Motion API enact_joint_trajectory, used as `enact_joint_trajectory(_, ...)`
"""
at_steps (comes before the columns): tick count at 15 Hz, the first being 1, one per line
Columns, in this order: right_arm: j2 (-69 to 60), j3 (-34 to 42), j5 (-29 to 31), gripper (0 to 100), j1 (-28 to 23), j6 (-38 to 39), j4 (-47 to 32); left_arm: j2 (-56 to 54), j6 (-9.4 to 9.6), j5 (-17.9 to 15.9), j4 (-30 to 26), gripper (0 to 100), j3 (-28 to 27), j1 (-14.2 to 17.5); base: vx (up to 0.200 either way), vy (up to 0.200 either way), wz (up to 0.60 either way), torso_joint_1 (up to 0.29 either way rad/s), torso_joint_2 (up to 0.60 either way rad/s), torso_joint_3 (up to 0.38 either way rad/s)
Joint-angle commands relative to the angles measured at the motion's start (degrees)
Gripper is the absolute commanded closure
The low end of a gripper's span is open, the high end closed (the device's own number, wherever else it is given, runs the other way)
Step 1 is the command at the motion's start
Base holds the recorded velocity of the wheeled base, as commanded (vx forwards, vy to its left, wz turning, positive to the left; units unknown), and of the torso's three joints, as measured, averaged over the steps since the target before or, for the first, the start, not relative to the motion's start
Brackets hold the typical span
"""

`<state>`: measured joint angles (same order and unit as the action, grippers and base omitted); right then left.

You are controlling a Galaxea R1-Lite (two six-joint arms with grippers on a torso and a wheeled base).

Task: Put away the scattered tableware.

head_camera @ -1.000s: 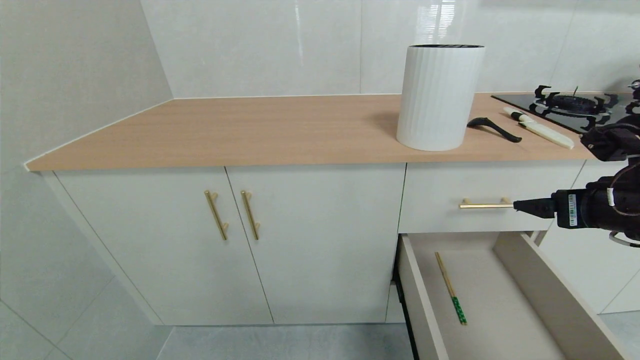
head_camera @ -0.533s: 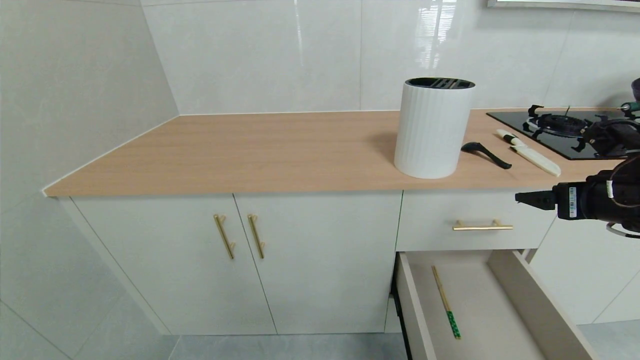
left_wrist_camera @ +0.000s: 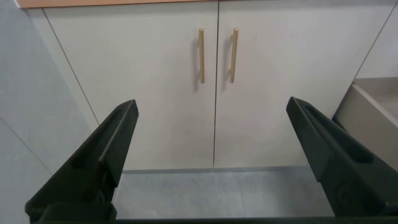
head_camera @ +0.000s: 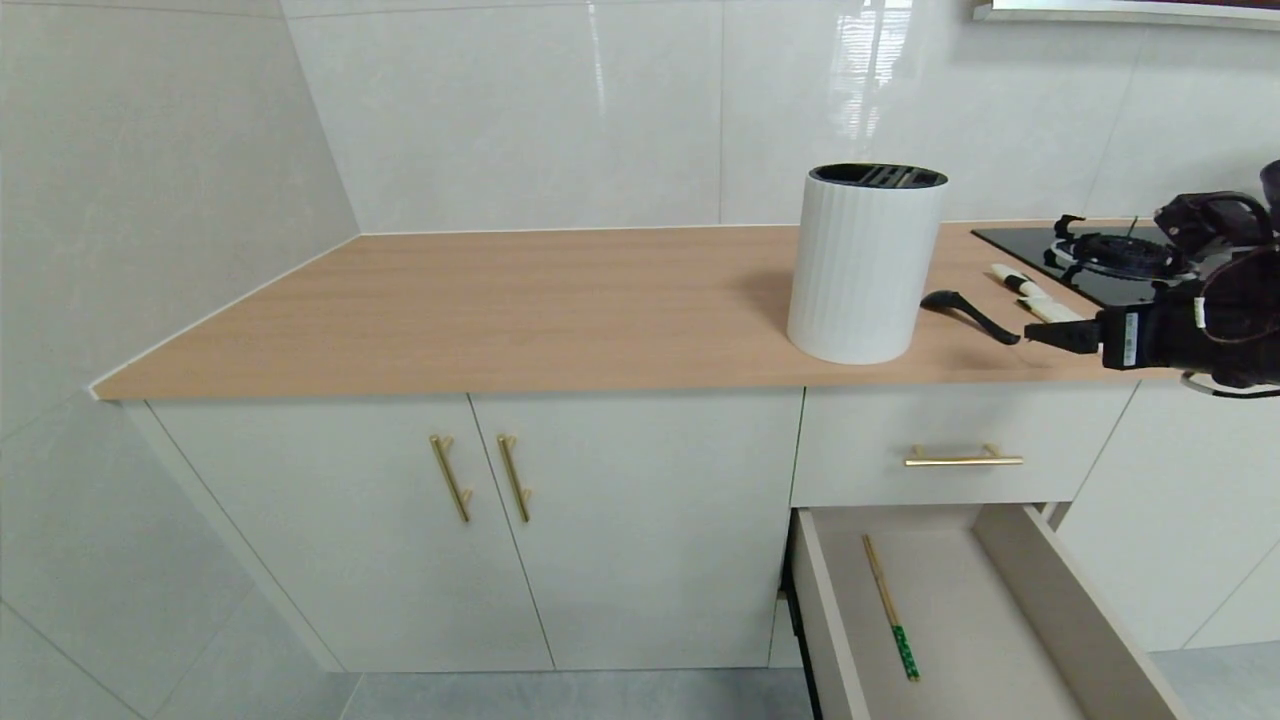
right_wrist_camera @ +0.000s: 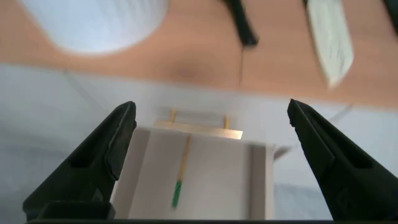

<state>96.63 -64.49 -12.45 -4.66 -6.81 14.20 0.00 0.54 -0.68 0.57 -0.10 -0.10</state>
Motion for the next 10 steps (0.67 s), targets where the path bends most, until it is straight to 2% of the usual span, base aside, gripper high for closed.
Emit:
enact_joint_trajectory(1, 11.56, -9.34, -3.20, 0, -0.44, -0.30, -0.05, 0.00, -0.01, -0.02, 0.04, 0, 0.01, 0.01, 0.000, 0.000, 0.00, 0.000, 0.00, 0.000)
enact_joint_trajectory(3, 16.04, -13.38, -3.37, 0, -0.35, -1.10, -0.14, 0.00, -0.01, -0.02, 0.04, 0, 0.01, 0.01, 0.000, 0.000, 0.00, 0.000, 0.00, 0.000)
enact_joint_trajectory(5, 23.25, -22.26, -3.46, 0, -0.53, -1.62, -4.45, 0.00, -0.01, -0.02, 0.04, 0, 0.01, 0.01, 0.000, 0.000, 0.00, 0.000, 0.00, 0.000)
enact_joint_trajectory(10, 27.73, -26.83, -3.99, 0, -2.37, -1.45, -5.15, 0.00, -0.01, -0.02, 0.04, 0, 0.01, 0.01, 0.000, 0.000, 0.00, 0.000, 0.00, 0.000)
